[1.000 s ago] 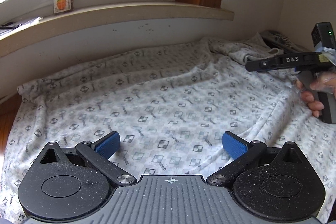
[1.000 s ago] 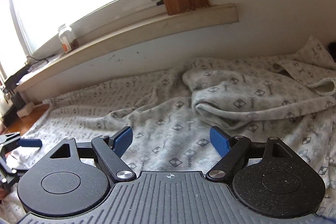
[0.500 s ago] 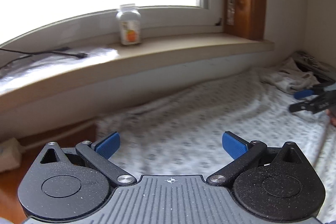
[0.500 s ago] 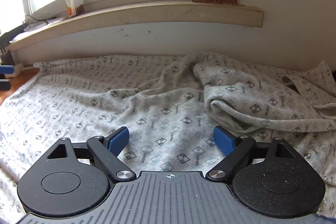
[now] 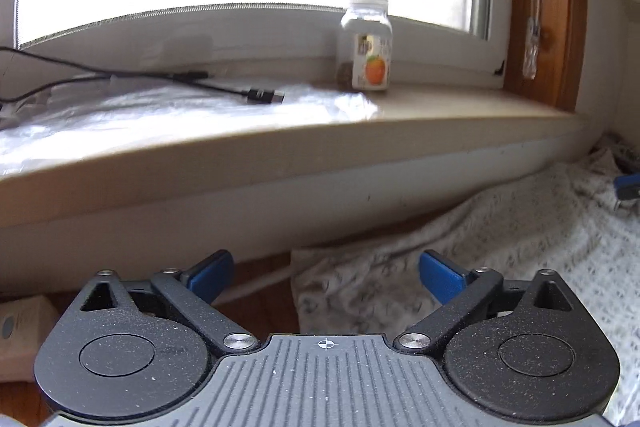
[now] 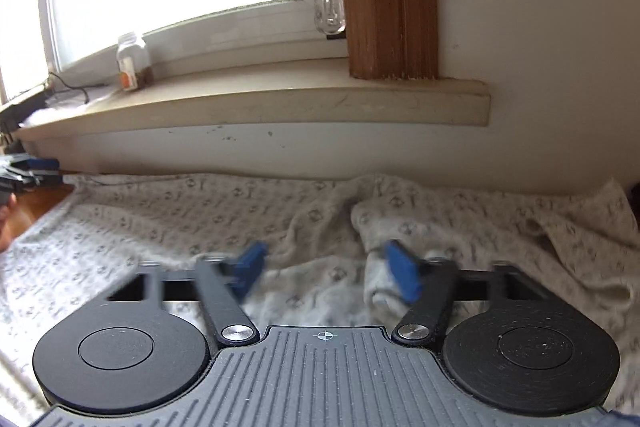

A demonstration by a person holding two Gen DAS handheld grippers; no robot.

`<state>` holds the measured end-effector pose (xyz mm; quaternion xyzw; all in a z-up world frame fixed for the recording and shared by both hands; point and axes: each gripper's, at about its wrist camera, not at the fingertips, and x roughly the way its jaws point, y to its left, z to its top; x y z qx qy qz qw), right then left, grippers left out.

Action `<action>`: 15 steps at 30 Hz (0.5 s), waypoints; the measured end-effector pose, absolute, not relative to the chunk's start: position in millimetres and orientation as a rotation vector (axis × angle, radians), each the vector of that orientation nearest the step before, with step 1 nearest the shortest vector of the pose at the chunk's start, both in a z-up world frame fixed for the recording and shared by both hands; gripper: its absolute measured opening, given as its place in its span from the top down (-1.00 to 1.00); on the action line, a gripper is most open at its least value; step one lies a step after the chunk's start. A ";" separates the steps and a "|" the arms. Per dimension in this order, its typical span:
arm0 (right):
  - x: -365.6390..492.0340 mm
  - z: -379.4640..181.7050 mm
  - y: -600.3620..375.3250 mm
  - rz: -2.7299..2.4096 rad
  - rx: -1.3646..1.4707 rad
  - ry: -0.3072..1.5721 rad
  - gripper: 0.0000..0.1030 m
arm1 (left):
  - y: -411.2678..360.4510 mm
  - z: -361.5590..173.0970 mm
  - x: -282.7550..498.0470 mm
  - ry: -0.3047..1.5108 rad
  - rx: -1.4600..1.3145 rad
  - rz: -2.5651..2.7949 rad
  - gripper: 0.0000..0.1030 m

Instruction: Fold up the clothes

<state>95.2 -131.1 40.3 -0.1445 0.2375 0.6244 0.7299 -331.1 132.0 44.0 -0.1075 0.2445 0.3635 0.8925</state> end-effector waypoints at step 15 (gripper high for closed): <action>108.9 27.7 -27.9 1.303 -0.585 0.448 -0.03 | 116.3 32.5 -309.6 0.569 -0.045 0.733 0.90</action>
